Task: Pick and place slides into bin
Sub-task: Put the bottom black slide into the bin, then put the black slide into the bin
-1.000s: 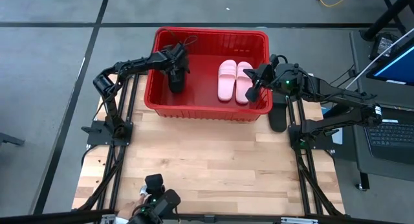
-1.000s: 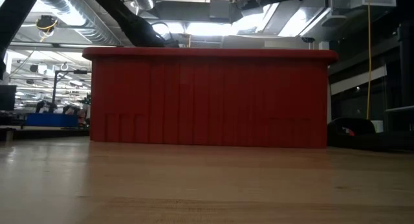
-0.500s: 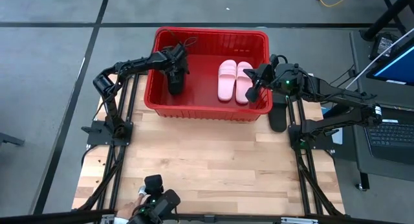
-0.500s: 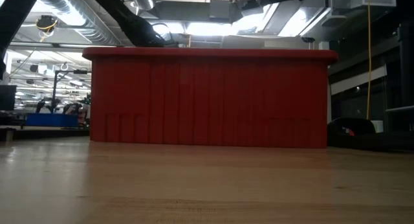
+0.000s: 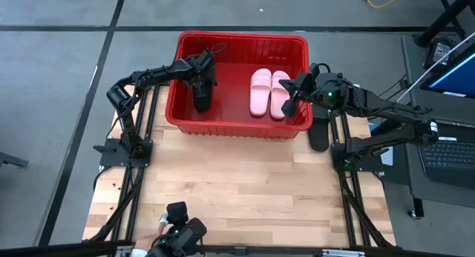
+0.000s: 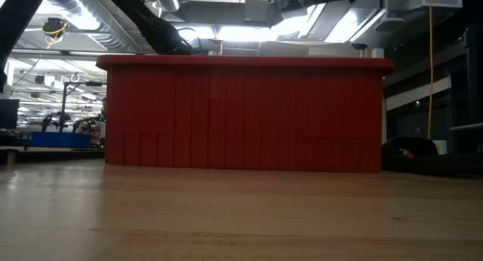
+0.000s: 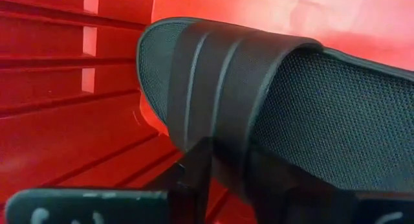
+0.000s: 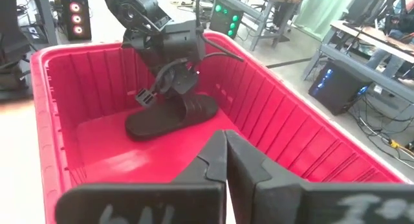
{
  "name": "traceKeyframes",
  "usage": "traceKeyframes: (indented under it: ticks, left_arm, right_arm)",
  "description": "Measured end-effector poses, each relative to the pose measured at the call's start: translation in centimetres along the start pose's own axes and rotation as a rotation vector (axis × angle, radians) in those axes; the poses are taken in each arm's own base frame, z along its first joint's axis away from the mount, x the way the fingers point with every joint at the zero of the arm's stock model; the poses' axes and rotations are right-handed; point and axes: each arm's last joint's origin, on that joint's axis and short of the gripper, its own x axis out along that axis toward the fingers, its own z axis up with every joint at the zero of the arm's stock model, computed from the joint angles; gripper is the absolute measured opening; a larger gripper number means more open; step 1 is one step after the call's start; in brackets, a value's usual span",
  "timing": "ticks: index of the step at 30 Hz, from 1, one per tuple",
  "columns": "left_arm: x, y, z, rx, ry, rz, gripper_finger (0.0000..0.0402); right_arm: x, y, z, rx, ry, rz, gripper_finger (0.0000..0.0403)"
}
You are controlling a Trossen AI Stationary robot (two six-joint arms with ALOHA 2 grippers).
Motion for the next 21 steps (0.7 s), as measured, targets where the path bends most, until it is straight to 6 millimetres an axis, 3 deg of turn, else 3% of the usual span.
traceKeyframes:
  ticks: [14, 21]
  left_arm:
    - [-0.2, -0.3, -0.6, 0.038, 0.05, -0.037, 0.0141]
    - [-2.3, 0.6, -0.9, 0.005, 0.006, -0.001, 0.0159]
  right_arm:
    - [0.0, 0.2, -0.2, -0.008, 0.014, 0.056, 0.0005]
    - [0.0, 0.2, -0.2, -0.008, 0.015, 0.056, 0.0005]
